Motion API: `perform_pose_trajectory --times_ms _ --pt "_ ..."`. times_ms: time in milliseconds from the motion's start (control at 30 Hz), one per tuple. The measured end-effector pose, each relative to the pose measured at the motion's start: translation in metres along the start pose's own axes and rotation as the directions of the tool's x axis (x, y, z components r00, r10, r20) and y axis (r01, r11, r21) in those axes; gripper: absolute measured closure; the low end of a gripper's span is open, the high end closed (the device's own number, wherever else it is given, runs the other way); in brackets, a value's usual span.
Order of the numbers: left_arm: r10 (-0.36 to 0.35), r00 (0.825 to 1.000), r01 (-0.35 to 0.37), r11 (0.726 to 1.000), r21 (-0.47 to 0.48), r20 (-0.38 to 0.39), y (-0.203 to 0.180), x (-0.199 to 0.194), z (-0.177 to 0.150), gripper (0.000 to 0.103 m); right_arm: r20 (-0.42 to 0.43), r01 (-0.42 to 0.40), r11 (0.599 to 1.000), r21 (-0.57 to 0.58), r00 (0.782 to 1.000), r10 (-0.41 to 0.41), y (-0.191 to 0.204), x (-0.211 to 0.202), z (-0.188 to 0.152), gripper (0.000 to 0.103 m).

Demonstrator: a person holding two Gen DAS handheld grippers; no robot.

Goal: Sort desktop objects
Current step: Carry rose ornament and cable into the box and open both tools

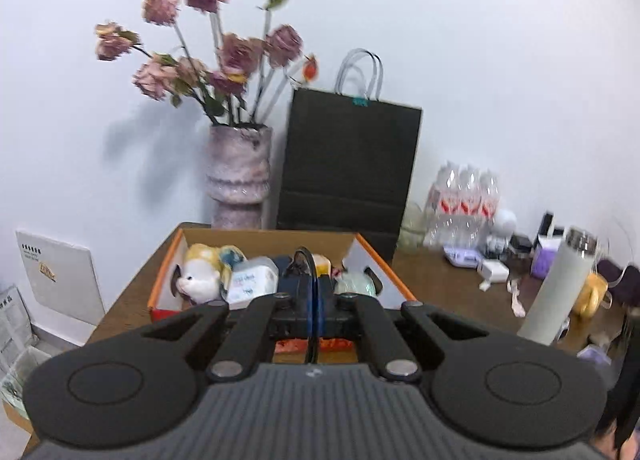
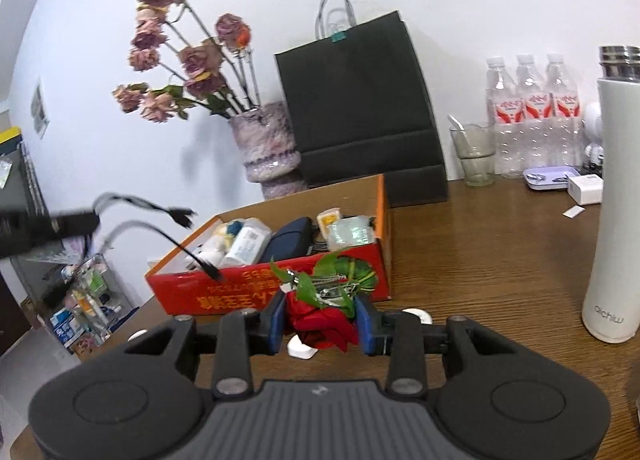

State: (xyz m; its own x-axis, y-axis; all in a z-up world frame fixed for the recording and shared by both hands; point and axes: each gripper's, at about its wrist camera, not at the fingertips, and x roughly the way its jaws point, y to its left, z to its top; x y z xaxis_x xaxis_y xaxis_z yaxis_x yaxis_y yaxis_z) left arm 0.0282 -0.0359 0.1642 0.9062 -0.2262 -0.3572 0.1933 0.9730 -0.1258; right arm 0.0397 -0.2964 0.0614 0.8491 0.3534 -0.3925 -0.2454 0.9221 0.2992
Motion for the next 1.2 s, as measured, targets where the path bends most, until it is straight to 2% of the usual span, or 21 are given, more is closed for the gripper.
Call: perform_pose_trajectory --times_ms 167,267,400,500,567,633,667,733,800,833,900,933,967,1067,1133,1200 --pt "-0.032 0.999 0.033 0.998 -0.049 0.013 0.02 0.005 0.026 0.1 -0.007 -0.008 1.0 -0.021 1.0 0.008 0.006 0.004 -0.002 0.069" --pt "-0.034 0.998 0.035 0.999 -0.015 0.056 0.027 0.014 0.057 0.1 0.019 -0.01 0.999 -0.044 1.0 0.01 0.013 -0.002 0.008 0.069" --pt "-0.024 0.996 0.023 1.0 0.015 0.086 0.031 0.049 0.092 0.1 0.072 0.002 0.994 -0.106 0.997 0.006 0.028 0.001 0.04 0.069" --pt "-0.045 0.99 0.048 0.999 -0.023 0.134 0.045 0.077 0.105 0.1 0.101 0.037 0.987 -0.153 0.995 -0.022 0.042 0.02 0.07 0.069" --pt "-0.054 0.989 0.066 0.995 -0.081 0.138 0.061 0.103 0.1 0.1 0.114 0.047 0.986 -0.162 0.993 -0.028 0.047 0.037 0.088 0.069" --pt "-0.057 0.998 0.061 0.989 -0.136 0.03 0.083 0.152 0.086 0.1 0.119 0.07 0.983 -0.172 0.992 -0.05 0.051 0.059 0.102 0.069" --pt "-0.063 0.996 0.051 0.986 -0.162 -0.069 0.097 0.184 0.073 0.1 0.109 0.083 0.981 -0.177 0.992 -0.064 0.051 0.071 0.107 0.069" --pt "0.062 0.98 -0.105 0.969 -0.223 -0.192 0.122 0.228 0.047 0.1 0.063 0.094 0.978 -0.187 0.995 -0.084 0.05 0.1 0.114 0.069" --pt "0.149 0.965 -0.196 0.957 -0.214 -0.215 0.138 0.243 0.026 0.099 -0.011 0.103 0.975 -0.197 0.994 -0.107 0.047 0.13 0.116 0.069" --pt "0.159 0.965 -0.204 0.954 -0.218 -0.207 0.141 0.244 0.018 0.097 -0.047 0.105 0.975 -0.197 0.992 -0.116 0.044 0.145 0.114 0.069" --pt "0.082 0.976 -0.139 0.948 -0.287 -0.2 0.148 0.24 0.009 0.078 -0.112 0.107 0.977 -0.182 0.985 -0.129 0.037 0.174 0.111 0.069" --pt "0.034 0.98 -0.096 0.942 -0.32 -0.194 0.151 0.238 0.007 0.056 -0.151 0.11 0.98 -0.167 0.979 -0.136 0.034 0.188 0.108 0.069" --pt "0.009 0.984 -0.069 0.939 -0.336 -0.177 0.151 0.235 0.006 0.044 -0.199 0.114 0.981 -0.154 0.969 -0.144 0.03 0.203 0.105 0.069" --pt "0.035 0.982 -0.086 0.957 -0.276 -0.186 0.146 0.233 0.016 0.042 -0.313 0.155 0.975 -0.157 0.929 -0.198 0.026 0.241 0.091 0.066" --pt "0.074 0.984 -0.118 0.954 -0.277 -0.165 0.15 0.229 0.021 0.034 -0.296 0.187 0.967 -0.175 0.926 -0.233 0.028 0.249 0.083 0.059" --pt "0.095 0.981 -0.142 0.946 -0.292 -0.167 0.154 0.223 0.027 0.032 -0.294 0.196 0.965 -0.176 0.925 -0.241 0.034 0.25 0.086 0.053"
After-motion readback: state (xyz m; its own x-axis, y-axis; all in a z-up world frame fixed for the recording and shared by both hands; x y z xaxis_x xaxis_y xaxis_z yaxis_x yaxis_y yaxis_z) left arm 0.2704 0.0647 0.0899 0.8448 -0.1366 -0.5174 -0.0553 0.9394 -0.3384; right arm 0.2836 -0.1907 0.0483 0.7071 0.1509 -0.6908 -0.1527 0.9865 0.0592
